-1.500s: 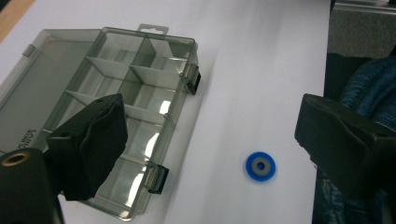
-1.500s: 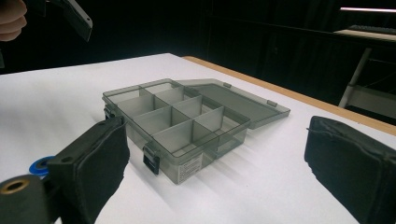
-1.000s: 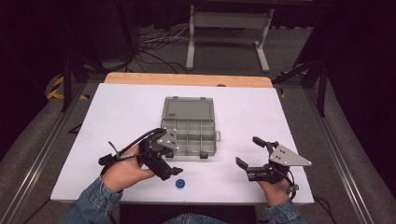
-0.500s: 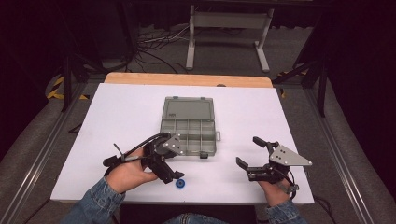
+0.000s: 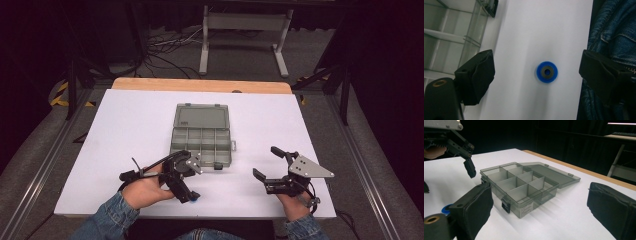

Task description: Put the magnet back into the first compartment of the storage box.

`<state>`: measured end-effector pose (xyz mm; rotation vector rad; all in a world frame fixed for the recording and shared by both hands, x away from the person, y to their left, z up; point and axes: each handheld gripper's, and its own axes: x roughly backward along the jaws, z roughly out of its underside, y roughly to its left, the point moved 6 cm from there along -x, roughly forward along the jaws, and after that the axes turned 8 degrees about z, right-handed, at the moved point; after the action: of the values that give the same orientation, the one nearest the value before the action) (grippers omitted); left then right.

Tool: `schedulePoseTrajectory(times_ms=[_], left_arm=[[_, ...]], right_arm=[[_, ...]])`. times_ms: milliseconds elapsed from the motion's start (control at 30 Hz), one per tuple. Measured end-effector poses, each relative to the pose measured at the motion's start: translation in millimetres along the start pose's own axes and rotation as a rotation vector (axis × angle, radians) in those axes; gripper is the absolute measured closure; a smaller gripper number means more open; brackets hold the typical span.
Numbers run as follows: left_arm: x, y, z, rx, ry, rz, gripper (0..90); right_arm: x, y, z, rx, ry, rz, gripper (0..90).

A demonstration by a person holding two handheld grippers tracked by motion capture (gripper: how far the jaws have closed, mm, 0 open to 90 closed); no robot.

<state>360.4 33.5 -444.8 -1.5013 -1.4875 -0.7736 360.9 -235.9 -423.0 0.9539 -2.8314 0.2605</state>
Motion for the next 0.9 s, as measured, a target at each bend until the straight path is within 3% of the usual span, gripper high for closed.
schedulePoseTrajectory(times_ms=[500, 900], left_arm=[[-17.7, -1.5, 8.0, -0.011, 0.084, 0.037, 15.8], [-32.2, -5.8, 17.1, -0.014, 0.096, 0.045, 19.8]], right_arm=[[0.9, -0.5, -0.4, -0.003, -0.002, -0.001, 7.0], [1.5, -0.3, -0.8, -0.005, -0.002, -0.006, 7.0]])
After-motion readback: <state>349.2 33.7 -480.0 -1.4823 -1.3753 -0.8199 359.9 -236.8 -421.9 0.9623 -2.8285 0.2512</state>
